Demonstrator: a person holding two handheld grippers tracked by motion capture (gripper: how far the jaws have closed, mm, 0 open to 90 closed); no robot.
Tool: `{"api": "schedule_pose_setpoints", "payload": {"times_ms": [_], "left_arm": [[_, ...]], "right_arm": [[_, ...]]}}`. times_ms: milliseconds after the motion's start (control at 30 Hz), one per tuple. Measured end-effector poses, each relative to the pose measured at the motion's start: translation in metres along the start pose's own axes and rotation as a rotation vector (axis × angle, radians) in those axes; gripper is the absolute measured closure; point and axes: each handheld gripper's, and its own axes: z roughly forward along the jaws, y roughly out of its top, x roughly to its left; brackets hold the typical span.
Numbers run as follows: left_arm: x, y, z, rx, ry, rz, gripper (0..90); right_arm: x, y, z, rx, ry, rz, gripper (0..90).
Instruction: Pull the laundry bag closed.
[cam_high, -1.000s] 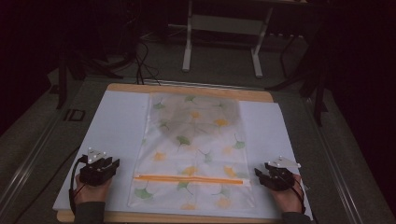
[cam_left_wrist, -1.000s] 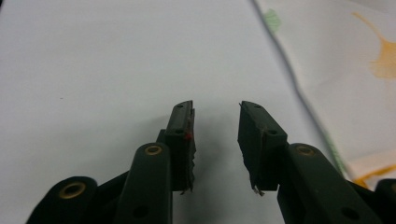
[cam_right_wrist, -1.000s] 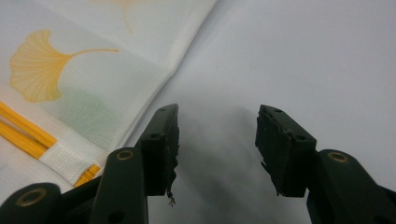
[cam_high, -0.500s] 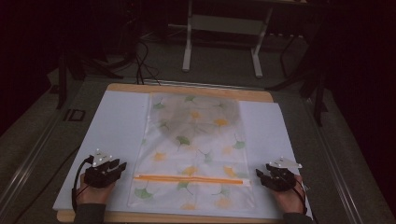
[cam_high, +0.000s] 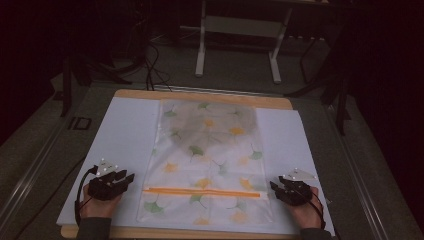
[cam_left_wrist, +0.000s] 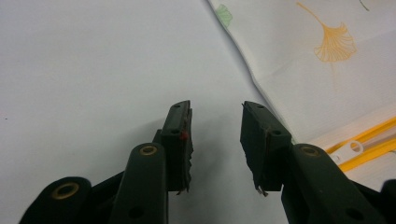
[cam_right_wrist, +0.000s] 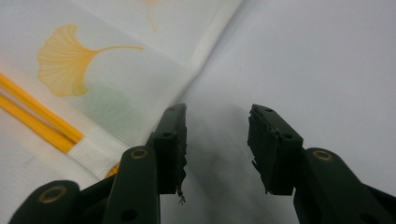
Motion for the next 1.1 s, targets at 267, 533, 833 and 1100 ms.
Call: {"api": "schedule_pose_setpoints", "payload": {"times_ms": [267,533,833,1100], "left_arm": [[-0.001,0.001,0.0,0.004,-0.023,0.013,65.4],[-0.003,0.001,0.001,0.01,-0.04,0.045,64.9],[-0.001,0.001,0.001,0.011,-0.048,0.046,63.7],[0.001,0.0,-0.003,0.004,-0.043,0.035,62.1]], "right_arm": [[0.003,0.009,-0.006,0.004,0.032,-0.023,56.9],[0.009,0.024,-0.004,0.021,0.085,-0.084,61.4],[0.015,0.044,-0.003,0.029,0.158,-0.135,60.9],[0.024,0.054,0.001,0.031,0.187,-0.172,60.0]]}}
